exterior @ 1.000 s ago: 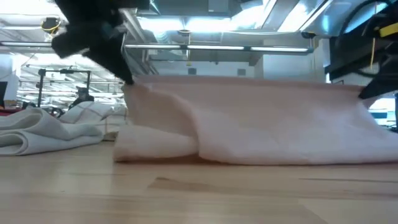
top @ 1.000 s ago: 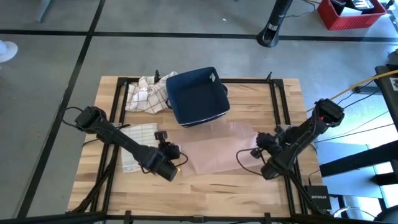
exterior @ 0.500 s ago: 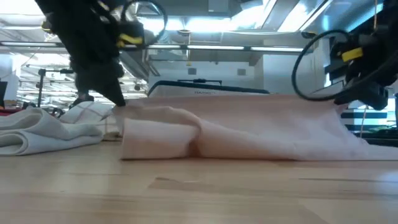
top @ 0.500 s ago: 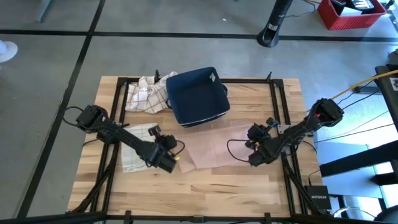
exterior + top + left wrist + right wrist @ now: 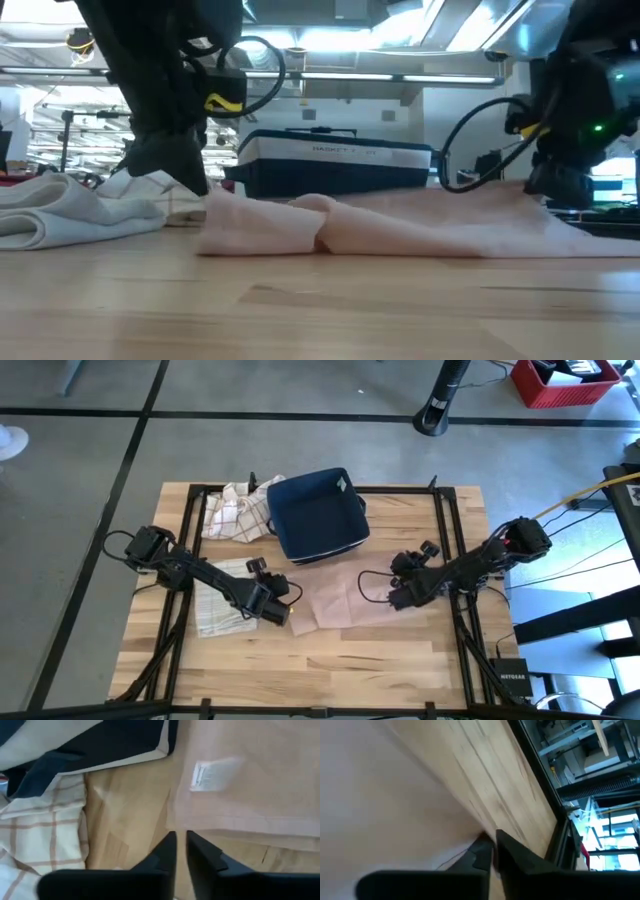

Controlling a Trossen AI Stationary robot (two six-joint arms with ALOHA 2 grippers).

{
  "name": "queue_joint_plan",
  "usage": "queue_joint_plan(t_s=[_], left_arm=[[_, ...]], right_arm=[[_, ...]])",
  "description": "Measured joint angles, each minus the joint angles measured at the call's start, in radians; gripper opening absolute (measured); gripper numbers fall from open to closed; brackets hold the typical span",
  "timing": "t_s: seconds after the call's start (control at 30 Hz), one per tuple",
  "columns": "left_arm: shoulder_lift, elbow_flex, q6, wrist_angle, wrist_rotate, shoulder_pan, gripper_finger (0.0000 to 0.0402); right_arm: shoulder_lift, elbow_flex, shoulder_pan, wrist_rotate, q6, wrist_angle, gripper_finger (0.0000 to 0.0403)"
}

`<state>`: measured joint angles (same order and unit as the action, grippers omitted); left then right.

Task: Fold towel
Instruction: Fold the pink towel on the table

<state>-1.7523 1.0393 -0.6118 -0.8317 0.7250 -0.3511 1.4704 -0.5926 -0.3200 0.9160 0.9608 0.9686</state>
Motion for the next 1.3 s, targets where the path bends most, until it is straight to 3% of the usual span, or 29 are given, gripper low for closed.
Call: queue_joint_plan(t_s=[0.1,0.27,0.47,0.6,0.93,1.17,1.3], left_arm=[[0.0,0.008,0.0,-0.022,-0.03,0.0,0.0086],[0.013,0.082,-0.056,-0.108,-0.217,-0.026,0.0144],[0.082,0.109,-0.132,0.092,-0.31,-0.143,0.016],[0.083,0.093,-0.214,0.24,-0.317,-0.204,0.0155],[0.079,-0.129,-0.594,0.634,-0.277,-0.246,0.0148],[0.057,-0.213,-0.563,0.863,-0.237,-0.247,0.0148],[0.016,-0.216,-0.549,0.893,-0.223,-0.245,0.0145]], right_arm=[[0.0,0.0,0.023,-0.002,-0.004,0.008,0.0082],[-0.005,-0.065,0.025,-0.133,-0.031,0.112,0.016],[-0.07,-0.162,-0.075,-0.353,-0.095,0.116,0.021],[-0.099,-0.164,-0.189,-0.431,-0.103,-0.002,0.0218],[-0.092,-0.088,-0.361,-0.376,0.137,-0.182,0.0214],[-0.092,0.045,-0.392,-0.377,0.219,-0.348,0.0214],[-0.092,0.101,-0.393,-0.365,0.22,-0.447,0.0214]])
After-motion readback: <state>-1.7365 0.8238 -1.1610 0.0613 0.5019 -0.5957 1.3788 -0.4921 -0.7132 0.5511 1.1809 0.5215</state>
